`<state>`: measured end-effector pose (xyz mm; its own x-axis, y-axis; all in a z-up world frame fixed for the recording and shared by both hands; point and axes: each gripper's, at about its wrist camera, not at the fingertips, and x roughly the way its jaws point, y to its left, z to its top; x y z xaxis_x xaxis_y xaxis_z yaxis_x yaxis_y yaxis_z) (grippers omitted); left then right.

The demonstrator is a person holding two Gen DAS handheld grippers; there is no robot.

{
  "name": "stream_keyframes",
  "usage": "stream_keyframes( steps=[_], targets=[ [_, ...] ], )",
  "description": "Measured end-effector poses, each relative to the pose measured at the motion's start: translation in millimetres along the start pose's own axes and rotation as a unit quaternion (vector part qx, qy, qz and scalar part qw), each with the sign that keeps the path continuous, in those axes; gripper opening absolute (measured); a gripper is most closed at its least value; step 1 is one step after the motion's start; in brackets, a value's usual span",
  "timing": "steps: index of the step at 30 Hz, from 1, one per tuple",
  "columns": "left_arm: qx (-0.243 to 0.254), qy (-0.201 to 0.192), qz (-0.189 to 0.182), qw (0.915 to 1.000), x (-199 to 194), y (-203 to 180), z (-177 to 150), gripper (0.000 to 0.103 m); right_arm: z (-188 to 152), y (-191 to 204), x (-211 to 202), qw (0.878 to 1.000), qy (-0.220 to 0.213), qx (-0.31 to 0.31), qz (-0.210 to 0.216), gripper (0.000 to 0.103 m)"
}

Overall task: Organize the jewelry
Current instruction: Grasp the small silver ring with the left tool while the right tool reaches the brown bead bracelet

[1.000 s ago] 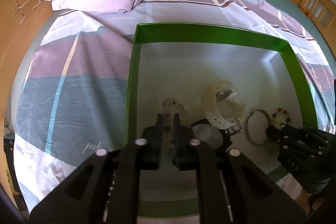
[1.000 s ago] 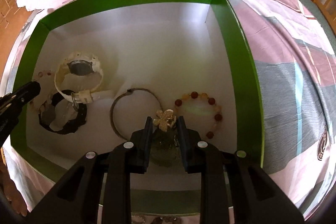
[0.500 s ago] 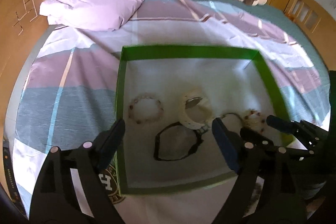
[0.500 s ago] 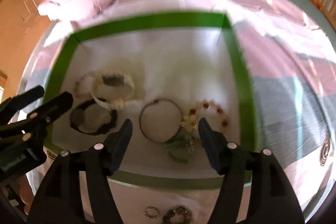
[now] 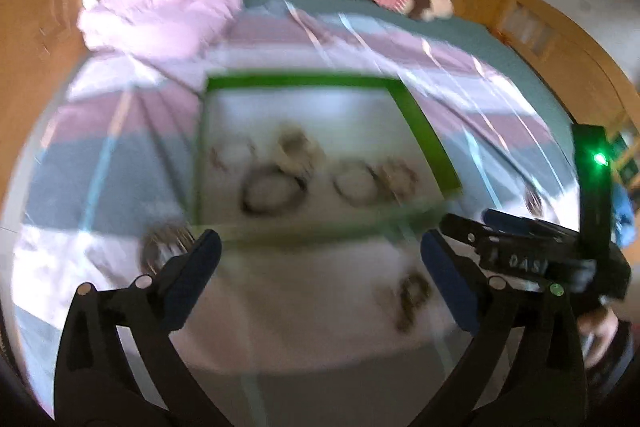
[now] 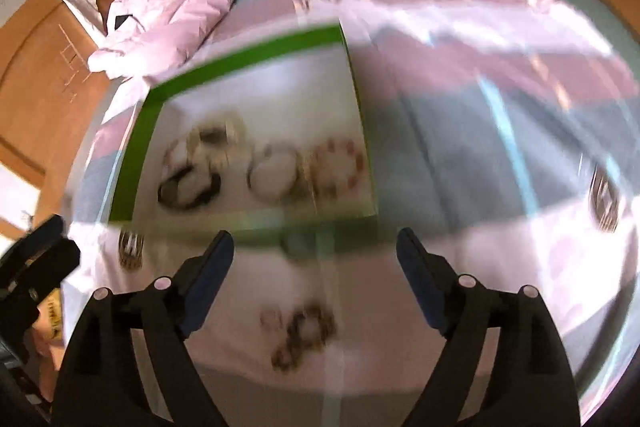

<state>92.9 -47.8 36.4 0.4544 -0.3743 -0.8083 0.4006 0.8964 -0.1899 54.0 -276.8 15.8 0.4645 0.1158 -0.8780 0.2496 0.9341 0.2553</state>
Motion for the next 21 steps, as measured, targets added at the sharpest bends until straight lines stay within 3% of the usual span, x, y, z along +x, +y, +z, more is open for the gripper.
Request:
stream_keyframes(
  steps=[3,7,11,15,16,19,21],
  targets=[
    [-0.004,0.026,-0.008,0.9996,11,-4,-24,0.101,-34,-24,7,0.999,0.037,0.021,0.010,0.084],
    [-0.022,0.037,-0.023,0.9988,27,-5,-30,0.101,-49,-50,24,0.989,0.086,0.110,0.044,0.084],
    [-0.072,0.059,-0.099,0.9906,41,6,-27,0.101,-47,-57,29,0.977,0.102,0.153,0.112,0.084],
    [-0.111,0.076,-0.180,0.9744,57,8,-32,0.099,-48,-48,22,0.981,0.081,0.138,0.111,0.084],
    [-0.116,0.080,-0.191,0.9715,61,8,-33,0.092,-47,-46,22,0.982,0.079,0.133,0.111,0.084],
    [-0.117,0.105,-0.195,0.9681,76,4,-39,0.075,-48,-35,22,0.985,0.083,0.105,0.112,0.069],
    [-0.115,0.113,-0.193,0.9679,84,1,-42,0.075,-50,-33,26,0.985,0.092,0.094,0.108,0.064]
  ],
)
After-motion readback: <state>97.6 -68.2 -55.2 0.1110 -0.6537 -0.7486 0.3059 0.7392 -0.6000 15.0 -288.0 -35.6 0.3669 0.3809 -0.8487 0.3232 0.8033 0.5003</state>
